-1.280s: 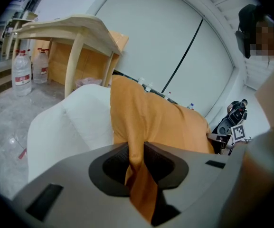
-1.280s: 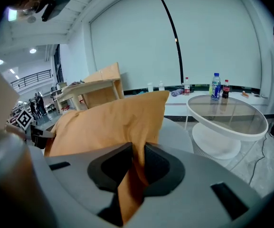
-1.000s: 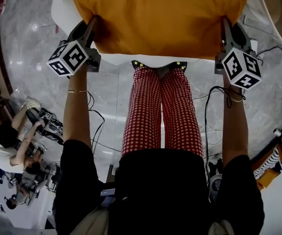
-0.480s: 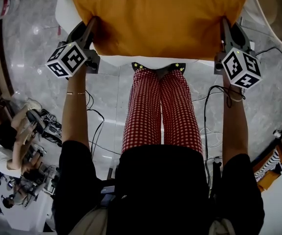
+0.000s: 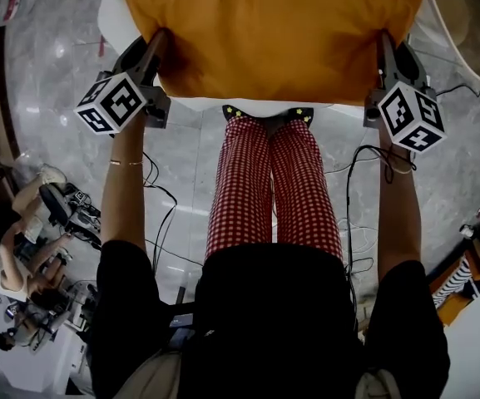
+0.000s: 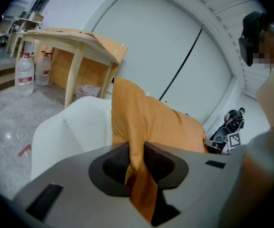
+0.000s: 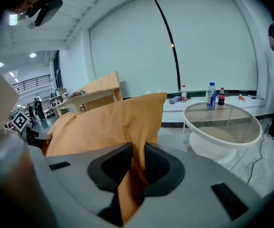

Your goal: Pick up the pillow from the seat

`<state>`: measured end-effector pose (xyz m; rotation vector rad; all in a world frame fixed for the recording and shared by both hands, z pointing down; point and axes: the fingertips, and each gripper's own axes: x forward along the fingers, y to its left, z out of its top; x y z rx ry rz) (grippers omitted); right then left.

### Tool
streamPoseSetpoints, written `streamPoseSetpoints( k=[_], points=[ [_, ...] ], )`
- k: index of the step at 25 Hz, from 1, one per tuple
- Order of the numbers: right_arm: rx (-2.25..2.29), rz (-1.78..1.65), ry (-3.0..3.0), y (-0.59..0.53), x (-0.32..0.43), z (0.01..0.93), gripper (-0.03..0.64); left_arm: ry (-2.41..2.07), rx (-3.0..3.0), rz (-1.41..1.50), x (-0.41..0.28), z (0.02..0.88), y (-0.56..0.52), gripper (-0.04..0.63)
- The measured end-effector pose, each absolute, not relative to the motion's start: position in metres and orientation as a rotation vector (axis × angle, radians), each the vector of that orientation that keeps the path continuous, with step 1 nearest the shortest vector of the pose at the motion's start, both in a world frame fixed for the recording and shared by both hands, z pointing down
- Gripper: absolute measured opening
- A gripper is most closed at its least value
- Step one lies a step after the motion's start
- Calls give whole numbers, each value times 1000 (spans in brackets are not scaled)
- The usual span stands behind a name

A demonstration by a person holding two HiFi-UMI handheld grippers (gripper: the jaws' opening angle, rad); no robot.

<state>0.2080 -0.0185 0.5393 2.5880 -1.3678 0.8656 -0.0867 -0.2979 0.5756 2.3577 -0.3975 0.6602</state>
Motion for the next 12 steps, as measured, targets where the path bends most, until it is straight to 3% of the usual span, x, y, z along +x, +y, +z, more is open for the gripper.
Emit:
streamPoseSetpoints(
  k=[12],
  points=[
    [2598,847,-1404,-24,197,520,81,-445,2354,593,-105,545,-296,98]
  ],
)
